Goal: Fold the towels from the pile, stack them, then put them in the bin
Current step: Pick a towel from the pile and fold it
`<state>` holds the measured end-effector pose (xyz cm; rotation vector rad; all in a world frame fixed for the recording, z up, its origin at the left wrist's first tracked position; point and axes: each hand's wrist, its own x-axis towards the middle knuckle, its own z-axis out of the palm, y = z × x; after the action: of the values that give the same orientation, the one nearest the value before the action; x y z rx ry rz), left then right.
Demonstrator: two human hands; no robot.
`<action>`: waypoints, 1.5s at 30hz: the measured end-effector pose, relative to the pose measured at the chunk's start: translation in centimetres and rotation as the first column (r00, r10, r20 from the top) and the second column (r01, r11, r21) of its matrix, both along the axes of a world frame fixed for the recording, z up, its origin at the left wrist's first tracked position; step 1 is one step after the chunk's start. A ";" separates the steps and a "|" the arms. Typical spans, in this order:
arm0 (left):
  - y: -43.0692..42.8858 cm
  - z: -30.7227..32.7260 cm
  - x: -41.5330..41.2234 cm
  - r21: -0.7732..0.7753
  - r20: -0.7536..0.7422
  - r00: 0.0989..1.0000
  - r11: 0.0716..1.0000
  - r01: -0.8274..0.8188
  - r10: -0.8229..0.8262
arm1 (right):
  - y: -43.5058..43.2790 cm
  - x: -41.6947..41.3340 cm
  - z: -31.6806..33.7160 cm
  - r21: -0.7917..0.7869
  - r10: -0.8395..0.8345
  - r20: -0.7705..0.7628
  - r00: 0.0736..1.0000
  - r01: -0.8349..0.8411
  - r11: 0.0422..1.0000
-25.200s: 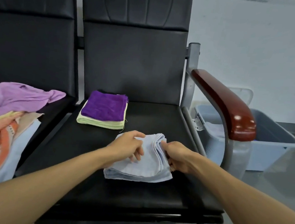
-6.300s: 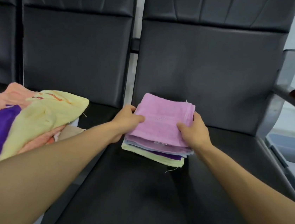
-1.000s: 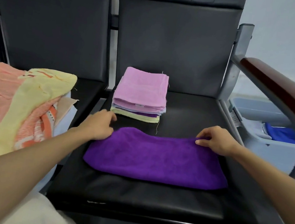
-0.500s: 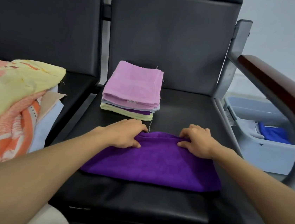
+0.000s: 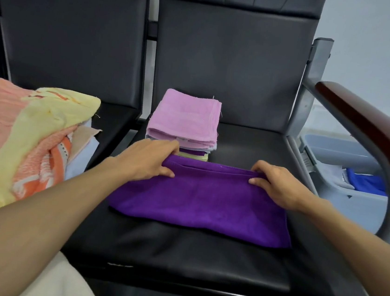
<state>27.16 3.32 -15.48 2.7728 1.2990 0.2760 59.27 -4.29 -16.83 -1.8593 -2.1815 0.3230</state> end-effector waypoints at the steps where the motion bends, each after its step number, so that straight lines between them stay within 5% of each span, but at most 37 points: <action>1: 0.0 0.2 -0.3 -0.019 0.035 0.999 1.000 -0.010 0.011 | -0.1 0.1 0.0 0.023 -0.006 -0.036 0.999 0.007 1.000; 5: 0.0 0.7 -1.5 -0.022 0.159 0.986 0.999 0.049 -0.044 | -0.2 0.0 0.1 0.136 0.053 -0.036 0.998 -0.048 0.990; 9: 0.4 1.0 -2.2 -0.005 0.241 0.961 0.990 0.140 -0.135 | 0.1 0.1 0.3 0.079 0.087 0.019 0.996 -0.088 0.993; 19: 0.9 1.2 -3.0 0.096 -0.051 0.999 0.995 -0.013 0.018 | 0.3 0.5 0.4 0.079 0.024 0.033 0.999 -0.027 0.997; 29: -0.2 2.9 -5.4 -0.247 0.063 0.989 0.963 -0.112 0.131 | -0.8 0.0 2.6 0.301 -0.005 -0.093 0.996 0.033 0.953; 36: -2.6 5.2 -6.1 -0.166 0.317 0.945 0.986 -0.027 0.079 | -3.7 -0.9 6.2 0.231 -0.086 -0.075 0.993 0.101 0.968; 42: -4.8 8.5 -6.5 -0.149 0.024 0.998 0.987 -0.058 0.063 | -7.0 -1.4 9.7 0.062 -0.017 0.004 1.000 0.017 0.998; 45: -4.7 9.6 -6.9 -0.324 0.136 0.985 0.944 -0.053 0.102 | -7.0 -1.2 10.8 0.031 -0.007 0.020 1.000 0.006 0.999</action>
<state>20.30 -1.34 -5.84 2.3870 1.2883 0.2488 58.10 -11.31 -6.07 -1.8601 -2.1804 0.2687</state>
